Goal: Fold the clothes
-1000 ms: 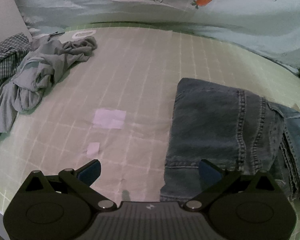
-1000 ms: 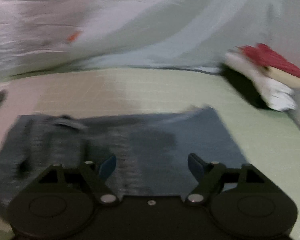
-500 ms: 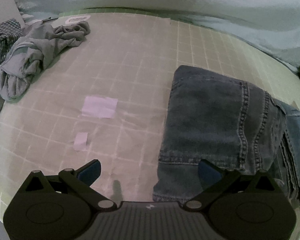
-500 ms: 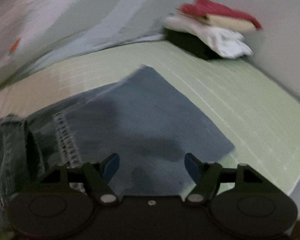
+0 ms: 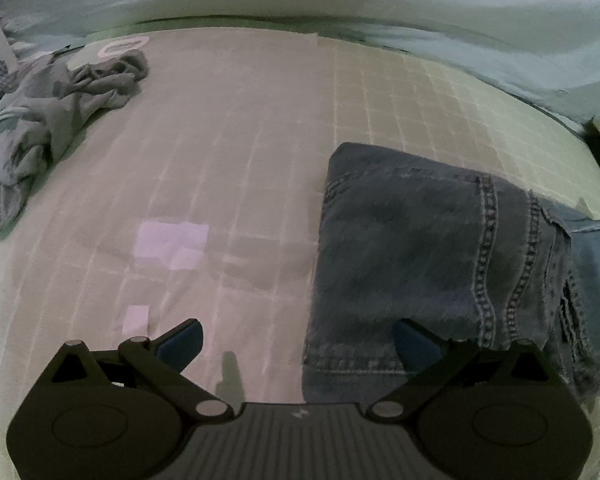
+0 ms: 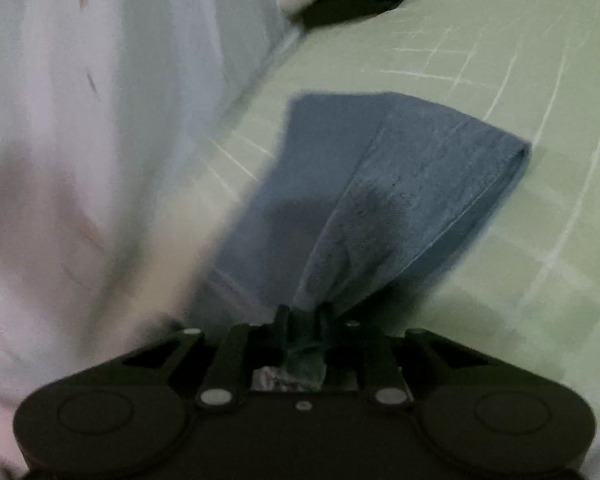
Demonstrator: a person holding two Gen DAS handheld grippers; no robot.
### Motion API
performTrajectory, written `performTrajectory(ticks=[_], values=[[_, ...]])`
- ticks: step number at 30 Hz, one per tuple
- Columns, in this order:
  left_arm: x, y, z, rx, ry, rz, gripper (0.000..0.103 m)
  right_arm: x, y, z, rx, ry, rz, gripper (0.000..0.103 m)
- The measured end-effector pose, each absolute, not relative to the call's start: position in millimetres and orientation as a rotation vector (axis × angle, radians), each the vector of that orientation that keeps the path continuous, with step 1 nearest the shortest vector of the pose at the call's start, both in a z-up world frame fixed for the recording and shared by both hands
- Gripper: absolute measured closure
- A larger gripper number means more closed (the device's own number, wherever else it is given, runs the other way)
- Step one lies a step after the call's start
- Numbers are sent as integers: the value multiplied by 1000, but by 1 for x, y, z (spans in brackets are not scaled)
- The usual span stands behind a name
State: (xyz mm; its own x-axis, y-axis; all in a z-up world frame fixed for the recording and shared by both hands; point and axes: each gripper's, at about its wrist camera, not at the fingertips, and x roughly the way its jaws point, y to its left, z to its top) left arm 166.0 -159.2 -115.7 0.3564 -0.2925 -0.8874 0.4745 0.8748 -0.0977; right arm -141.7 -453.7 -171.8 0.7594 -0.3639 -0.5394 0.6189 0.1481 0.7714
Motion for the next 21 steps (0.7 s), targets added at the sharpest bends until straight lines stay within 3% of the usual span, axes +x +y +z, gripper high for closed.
performTrajectory(ticks=[3,7,8,11,13,15,18,20,21], values=[[171,-158,-118,170,1109,-519,2,-153,-452,-183,1364,107,-666,89],[176,-157,-123,151,1132,-532,2,-134,-442,-192,1232,414,-840,82],[177,-157,-124,142,1138,-534,2,-131,-439,-192,1214,434,-852,77],[180,-154,-125,122,1147,-546,2,-119,-434,-179,1124,502,-880,44],[181,-151,-125,95,1149,-552,3,-109,-429,-169,1011,563,-911,31],[181,-149,-127,59,1158,-576,8,-102,-423,-162,904,616,-932,13],[181,-151,-133,5,1201,-621,14,-94,-415,-157,778,672,-940,9],[181,-150,-136,-37,1229,-628,24,-92,-419,-155,736,687,-930,9],[181,-149,-137,-75,1243,-641,38,-93,-419,-155,728,687,-927,9]])
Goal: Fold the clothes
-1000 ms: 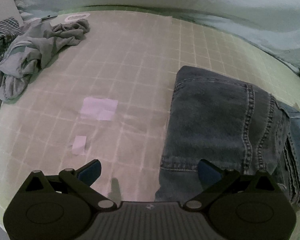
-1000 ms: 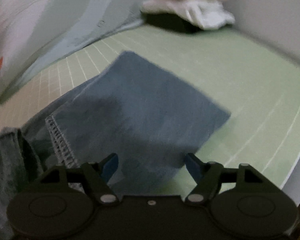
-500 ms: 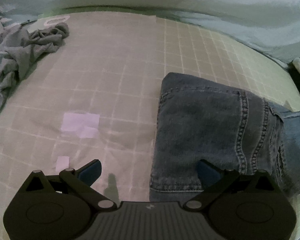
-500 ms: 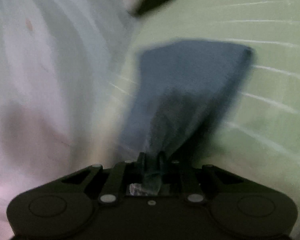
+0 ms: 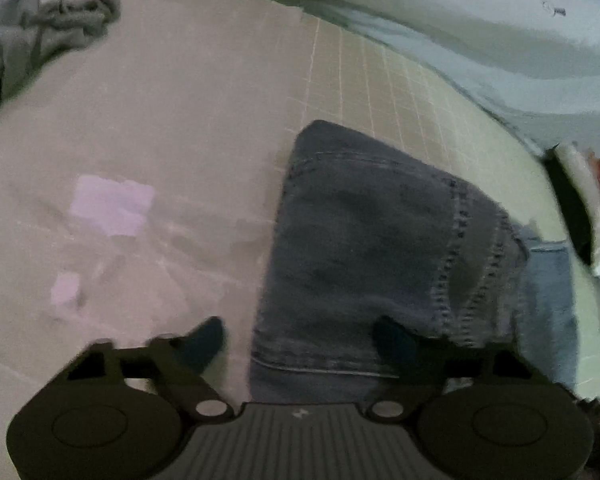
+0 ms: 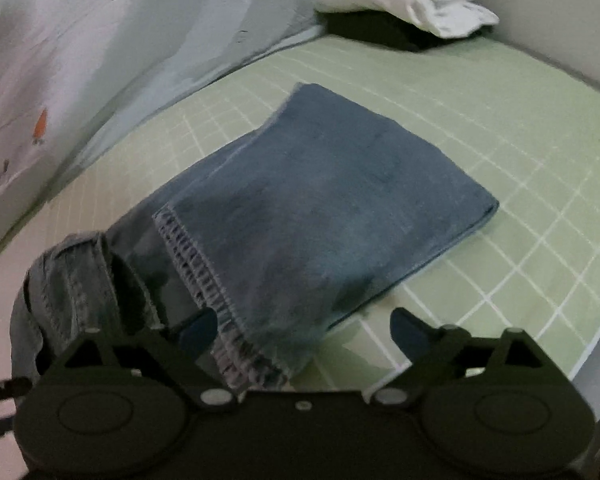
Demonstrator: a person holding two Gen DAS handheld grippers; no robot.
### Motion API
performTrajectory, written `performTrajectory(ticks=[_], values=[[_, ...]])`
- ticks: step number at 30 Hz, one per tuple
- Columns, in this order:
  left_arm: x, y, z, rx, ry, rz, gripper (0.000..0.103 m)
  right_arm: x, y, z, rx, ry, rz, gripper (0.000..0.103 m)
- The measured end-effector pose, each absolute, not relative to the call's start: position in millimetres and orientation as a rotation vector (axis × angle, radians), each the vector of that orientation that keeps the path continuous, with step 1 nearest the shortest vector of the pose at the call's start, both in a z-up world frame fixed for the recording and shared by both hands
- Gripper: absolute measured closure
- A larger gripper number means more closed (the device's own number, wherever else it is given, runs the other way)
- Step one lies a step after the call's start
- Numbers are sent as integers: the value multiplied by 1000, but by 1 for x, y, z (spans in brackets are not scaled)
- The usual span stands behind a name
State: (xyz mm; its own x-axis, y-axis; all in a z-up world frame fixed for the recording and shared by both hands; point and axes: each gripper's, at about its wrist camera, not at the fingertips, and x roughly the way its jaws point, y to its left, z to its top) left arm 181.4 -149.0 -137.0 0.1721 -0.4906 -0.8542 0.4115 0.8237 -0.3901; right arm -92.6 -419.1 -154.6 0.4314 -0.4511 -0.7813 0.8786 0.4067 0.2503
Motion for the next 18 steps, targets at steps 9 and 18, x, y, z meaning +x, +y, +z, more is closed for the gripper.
performTrajectory(ticks=[9,18], values=[[163,-162,-101,-112,1160,-647,72,-125,-430,-142,711,654,-1013,9],[119,-226,-42,-127,1018,-815,75,-164,-462,-139,724,629,-1020,9]])
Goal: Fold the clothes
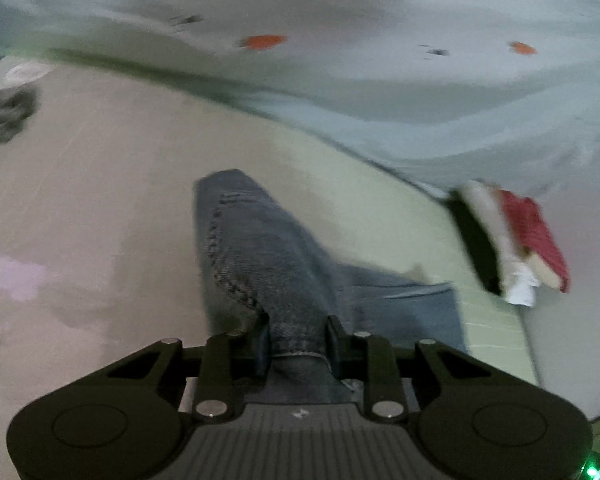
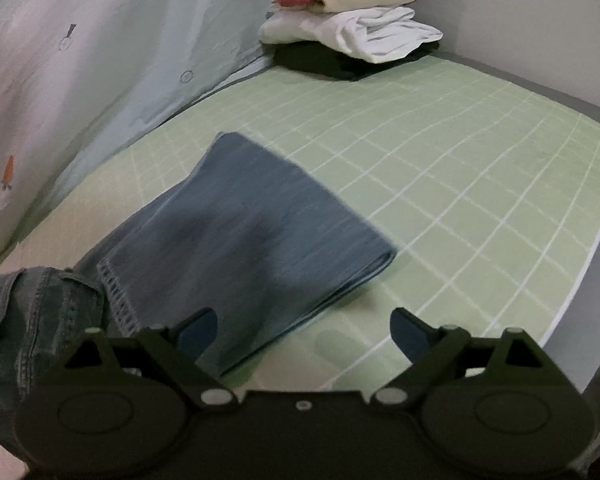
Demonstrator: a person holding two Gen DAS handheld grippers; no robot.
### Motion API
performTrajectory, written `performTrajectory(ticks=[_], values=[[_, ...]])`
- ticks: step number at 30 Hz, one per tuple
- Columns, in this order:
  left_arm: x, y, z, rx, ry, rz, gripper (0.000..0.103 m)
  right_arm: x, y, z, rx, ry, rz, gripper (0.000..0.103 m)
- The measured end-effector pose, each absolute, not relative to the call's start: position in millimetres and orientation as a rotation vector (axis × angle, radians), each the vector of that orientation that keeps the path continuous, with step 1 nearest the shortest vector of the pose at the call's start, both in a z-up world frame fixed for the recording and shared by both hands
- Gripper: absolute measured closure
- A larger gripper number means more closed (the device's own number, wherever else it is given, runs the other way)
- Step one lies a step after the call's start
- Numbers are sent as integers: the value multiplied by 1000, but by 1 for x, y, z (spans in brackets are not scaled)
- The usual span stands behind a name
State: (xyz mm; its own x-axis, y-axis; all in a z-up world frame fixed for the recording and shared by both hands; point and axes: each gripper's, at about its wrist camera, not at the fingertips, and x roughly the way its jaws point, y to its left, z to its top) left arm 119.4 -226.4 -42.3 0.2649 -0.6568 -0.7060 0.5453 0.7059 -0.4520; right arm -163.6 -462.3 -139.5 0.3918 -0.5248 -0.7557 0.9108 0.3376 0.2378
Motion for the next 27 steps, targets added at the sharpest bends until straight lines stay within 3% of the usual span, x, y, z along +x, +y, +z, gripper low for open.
performTrajectory(ticks=[6,12,14,16,18,27], values=[[80,-295,-35,-79,986,-939,76,-192,-484,-139,712,630,-997,9],[40,-391,-80,14,1077,-1018,70,-231,-511,-139,727,601,-1018,9],[22,-399,-74,60,1034,-1050,63,-239,-518,-138,742,584,-1013,9],[8,-397,-64,80,971,-1090,43,-243,-525,-137,771,552,-985,9],[3,-385,-55,95,910,-1065,31,-241,-535,-137,859,488,-920,10],[45,-308,-46,28,880,-758,19,-159,-550,-133,986,382,-552,12]])
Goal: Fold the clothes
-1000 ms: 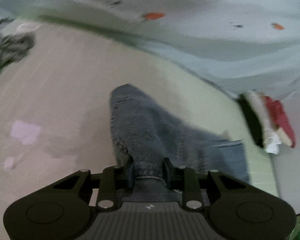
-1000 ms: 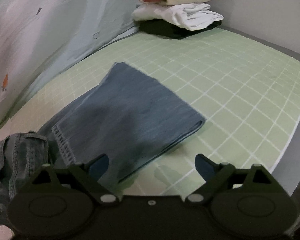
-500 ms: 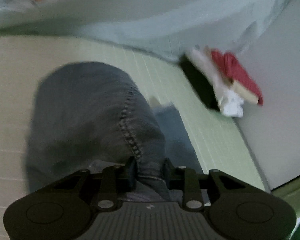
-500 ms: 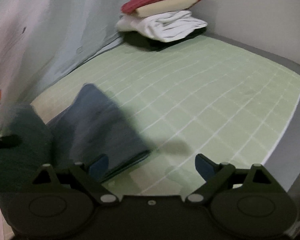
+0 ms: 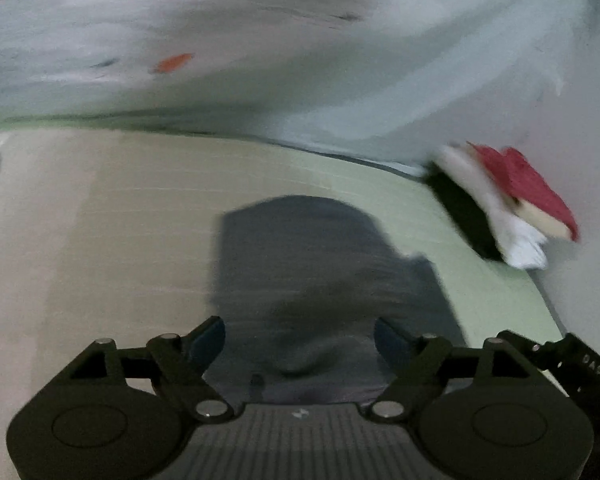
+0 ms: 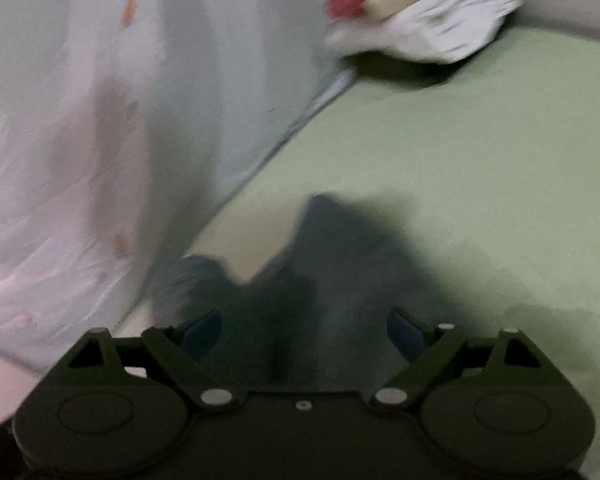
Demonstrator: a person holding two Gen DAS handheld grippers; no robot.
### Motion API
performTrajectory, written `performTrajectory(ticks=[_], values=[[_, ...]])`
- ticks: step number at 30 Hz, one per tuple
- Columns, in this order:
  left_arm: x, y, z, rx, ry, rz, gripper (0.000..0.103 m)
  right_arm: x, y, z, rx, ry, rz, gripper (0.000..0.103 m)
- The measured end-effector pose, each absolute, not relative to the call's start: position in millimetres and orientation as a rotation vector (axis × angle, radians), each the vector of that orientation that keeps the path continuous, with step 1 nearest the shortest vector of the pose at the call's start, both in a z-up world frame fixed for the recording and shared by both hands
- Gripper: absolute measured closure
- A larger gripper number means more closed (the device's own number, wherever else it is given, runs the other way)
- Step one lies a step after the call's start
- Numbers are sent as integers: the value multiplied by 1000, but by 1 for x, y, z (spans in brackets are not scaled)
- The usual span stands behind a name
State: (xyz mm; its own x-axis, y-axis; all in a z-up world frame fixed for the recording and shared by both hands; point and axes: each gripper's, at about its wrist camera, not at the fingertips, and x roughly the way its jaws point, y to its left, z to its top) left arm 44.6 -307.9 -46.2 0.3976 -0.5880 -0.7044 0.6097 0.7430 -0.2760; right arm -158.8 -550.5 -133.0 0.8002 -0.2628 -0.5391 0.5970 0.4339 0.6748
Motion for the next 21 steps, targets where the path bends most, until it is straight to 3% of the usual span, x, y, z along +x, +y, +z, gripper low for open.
performTrajectory(ticks=[9,10,12,14,18,21], values=[[87,-272,-56,-12,960,-585,18,-52,-533,-147,950,582,-316,12],[88,-272,-56,-2,959,-588,18,-45,-532,-150,943,607,-307,16],[90,-274,-56,13,957,-595,18,-36,-534,-158,945,632,-306,48],[92,-274,-53,15,953,-603,18,-38,-543,-157,982,598,-266,64],[96,-291,-53,3,945,-615,18,-70,-568,-148,1129,376,-136,69],[93,-304,-55,21,946,-643,18,-91,-598,-147,1117,359,-214,66]])
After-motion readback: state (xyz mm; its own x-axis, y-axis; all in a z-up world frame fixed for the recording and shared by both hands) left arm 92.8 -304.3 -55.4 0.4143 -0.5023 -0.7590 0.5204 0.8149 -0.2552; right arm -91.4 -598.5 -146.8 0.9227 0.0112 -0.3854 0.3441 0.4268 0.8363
